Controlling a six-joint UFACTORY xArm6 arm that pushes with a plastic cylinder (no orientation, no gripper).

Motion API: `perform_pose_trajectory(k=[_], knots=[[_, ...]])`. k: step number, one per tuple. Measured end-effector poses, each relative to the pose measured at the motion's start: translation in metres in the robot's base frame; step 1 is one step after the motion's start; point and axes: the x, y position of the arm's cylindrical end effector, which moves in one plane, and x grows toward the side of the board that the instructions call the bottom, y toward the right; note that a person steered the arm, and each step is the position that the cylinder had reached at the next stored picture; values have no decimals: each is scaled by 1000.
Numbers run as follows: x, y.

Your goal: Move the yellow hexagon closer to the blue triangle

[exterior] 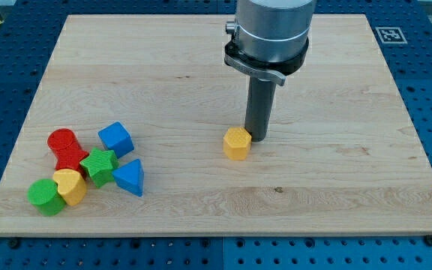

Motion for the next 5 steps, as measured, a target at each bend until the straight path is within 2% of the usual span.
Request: perform_pose_trajectory(k=[5], knots=[[21,-47]])
